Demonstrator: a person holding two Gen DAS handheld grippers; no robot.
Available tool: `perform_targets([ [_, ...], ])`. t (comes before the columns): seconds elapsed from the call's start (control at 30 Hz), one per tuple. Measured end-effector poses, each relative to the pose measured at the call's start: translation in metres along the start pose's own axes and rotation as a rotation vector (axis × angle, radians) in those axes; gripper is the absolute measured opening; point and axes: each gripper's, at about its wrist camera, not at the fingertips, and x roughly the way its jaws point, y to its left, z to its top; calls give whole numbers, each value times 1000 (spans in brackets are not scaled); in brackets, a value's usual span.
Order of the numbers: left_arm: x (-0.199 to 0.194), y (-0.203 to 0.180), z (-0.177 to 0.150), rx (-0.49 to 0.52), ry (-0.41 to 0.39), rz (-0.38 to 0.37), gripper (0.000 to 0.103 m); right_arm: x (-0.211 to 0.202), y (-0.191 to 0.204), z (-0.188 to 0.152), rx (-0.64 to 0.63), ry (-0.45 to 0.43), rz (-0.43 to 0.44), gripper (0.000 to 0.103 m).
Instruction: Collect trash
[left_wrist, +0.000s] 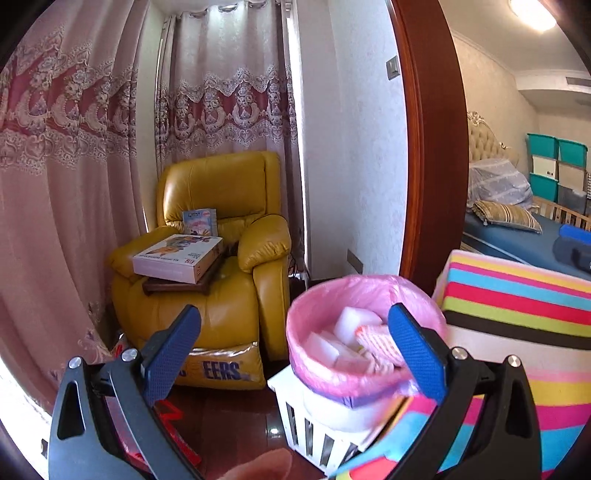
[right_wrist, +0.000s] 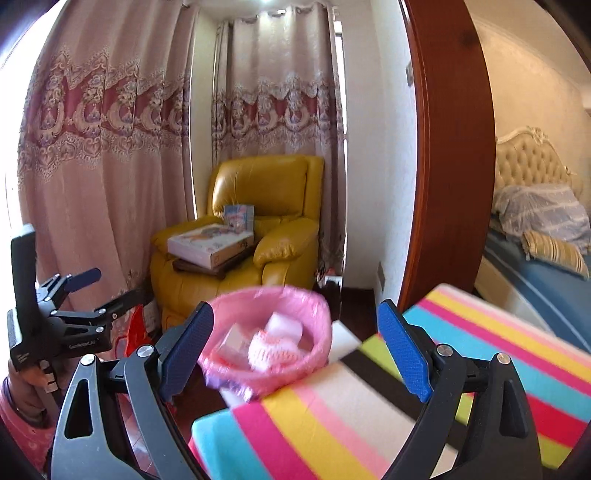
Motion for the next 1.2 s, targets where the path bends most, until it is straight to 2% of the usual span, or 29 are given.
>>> perform_targets([
  [0.27, -38, -19, -42, 51, 57, -55, 98, -9, 16, -48, -21, 64, 14, 84],
  [0.43, -54, -24, -58, 37, 81, -94, 98, -13, 25, -67, -37, 77, 16, 84],
  [0.7, -67, -32, -66, 47, 87, -136, 98, -13, 43, -81, -73, 111, 24, 84],
  [1.2, -66, -28, -68, 31, 110, -136, 98, -15, 42, -81, -65, 102, 23, 84],
])
